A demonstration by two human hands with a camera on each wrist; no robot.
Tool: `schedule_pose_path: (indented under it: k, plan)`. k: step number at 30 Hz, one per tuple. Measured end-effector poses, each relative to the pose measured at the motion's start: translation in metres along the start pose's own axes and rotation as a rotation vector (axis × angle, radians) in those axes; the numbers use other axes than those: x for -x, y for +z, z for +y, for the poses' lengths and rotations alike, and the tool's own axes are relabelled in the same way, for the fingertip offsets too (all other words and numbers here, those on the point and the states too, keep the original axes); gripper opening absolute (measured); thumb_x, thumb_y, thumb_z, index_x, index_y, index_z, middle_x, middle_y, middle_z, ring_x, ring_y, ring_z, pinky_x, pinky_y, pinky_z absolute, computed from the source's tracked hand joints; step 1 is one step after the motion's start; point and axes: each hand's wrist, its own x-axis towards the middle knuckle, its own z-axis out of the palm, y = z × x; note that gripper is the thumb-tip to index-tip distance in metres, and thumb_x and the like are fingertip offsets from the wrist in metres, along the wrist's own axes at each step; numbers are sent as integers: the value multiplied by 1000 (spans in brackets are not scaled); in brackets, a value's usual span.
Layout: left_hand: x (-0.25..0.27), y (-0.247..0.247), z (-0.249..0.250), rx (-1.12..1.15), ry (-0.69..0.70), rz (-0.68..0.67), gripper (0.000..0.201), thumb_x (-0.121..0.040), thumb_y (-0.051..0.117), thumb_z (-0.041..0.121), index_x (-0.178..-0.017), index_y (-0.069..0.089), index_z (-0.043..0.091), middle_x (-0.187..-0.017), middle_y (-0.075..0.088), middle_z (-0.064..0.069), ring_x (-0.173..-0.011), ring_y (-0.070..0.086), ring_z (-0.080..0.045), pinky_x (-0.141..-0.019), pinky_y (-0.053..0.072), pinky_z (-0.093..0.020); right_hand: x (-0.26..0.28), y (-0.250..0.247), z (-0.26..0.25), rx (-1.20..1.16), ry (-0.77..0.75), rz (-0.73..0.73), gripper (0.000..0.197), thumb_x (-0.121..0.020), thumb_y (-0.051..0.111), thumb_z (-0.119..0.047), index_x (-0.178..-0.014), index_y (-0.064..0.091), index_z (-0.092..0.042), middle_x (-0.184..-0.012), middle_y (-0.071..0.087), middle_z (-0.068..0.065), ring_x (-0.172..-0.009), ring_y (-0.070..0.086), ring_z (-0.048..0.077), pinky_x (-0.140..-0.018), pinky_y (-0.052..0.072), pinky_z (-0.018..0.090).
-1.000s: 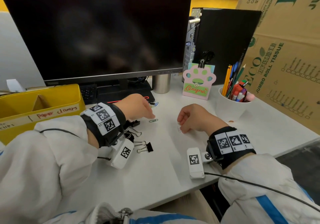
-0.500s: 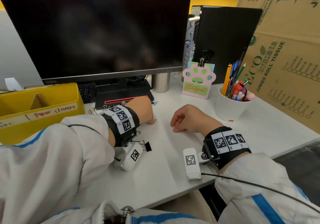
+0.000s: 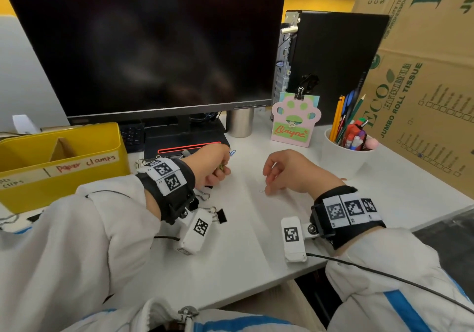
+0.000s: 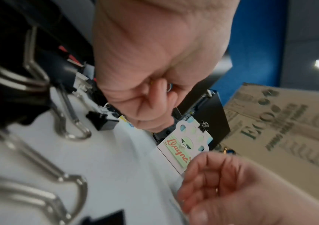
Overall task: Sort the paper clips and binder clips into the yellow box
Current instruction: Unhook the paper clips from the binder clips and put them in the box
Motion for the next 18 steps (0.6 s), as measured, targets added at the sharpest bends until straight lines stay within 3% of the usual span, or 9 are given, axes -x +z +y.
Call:
schedule_pose_path:
  k: [2, 4, 6, 8, 10, 12, 14, 16, 18]
  plan:
    - [2, -3, -1, 227, -47, -60, 15, -85, 41, 6, -98, 42, 13, -71, 50, -8, -47, 30, -10, -38, 20, -15, 2, 2, 0, 31, 16, -33, 36, -60, 92, -2, -87, 70, -12, -82, 76, 4, -70, 69, 17, -67, 58, 29]
    - [2, -1, -2, 299, -55, -79, 15, -83, 39, 2, -92, 41, 14, -69, 50, -7, -45, 33, -9, -34, 23, -14, 1, 6, -1, 62, 24, -26, 35, -60, 91, 0, -86, 71, -11, -79, 76, 2, -68, 70, 14, -65, 55, 24]
    - [2, 3, -4, 294, -62, -79, 15, -83, 38, -1, -86, 41, 13, -68, 52, -6, -44, 38, -10, -32, 27, -15, -2, 9, -3, 68, 39, -23, 31, -61, 88, 3, -84, 71, -11, -77, 76, 3, -66, 72, 16, -66, 58, 27]
    - [2, 7, -7, 229, -55, -79, 14, -84, 40, 1, -80, 40, 15, -67, 51, -4, -46, 37, -10, -33, 23, -14, -4, 12, -6, 81, 50, -16, 29, -63, 84, 5, -82, 70, -12, -79, 75, 7, -68, 74, 23, -71, 63, 36]
    - [0, 13, -9, 83, -37, -64, 12, -87, 51, 11, -79, 44, 16, -65, 48, -1, -47, 31, -9, -35, 19, -15, -4, 16, -9, 121, 46, -14, 26, -66, 80, 2, -83, 68, -14, -84, 72, 9, -64, 71, 25, -72, 64, 41]
    - [1, 19, -11, -185, 20, -14, 17, -86, 66, 23, -79, 53, 15, -63, 45, 1, -46, 28, -11, -38, 19, -16, -3, 21, -12, 162, 40, -28, 26, -68, 78, -4, -85, 64, -18, -88, 71, 9, -61, 66, 22, -71, 61, 39]
    - [1, 23, -14, -499, 138, 21, 21, -80, 78, 28, -82, 67, 10, -68, 55, -1, -48, 36, -14, -42, 26, -17, -3, 24, -14, 193, 30, -57, 28, -69, 78, -9, -86, 61, -22, -90, 70, 7, -62, 64, 19, -71, 58, 35]
    - [3, 25, -17, -700, 255, -26, 20, -77, 83, 29, -93, 79, 17, -80, 68, 4, -60, 50, -11, -50, 37, -19, -3, 25, -15, 207, 20, -74, 28, -72, 78, -10, -88, 59, -23, -90, 68, 4, -63, 63, 18, -72, 56, 33]
    - [4, 27, -18, -781, 315, -47, 23, -76, 86, 29, -98, 80, 23, -75, 63, 10, -64, 53, -6, -55, 40, -18, -3, 25, -15, 210, 11, -81, 28, -73, 78, -10, -89, 58, -22, -88, 66, 2, -63, 62, 17, -70, 54, 31]
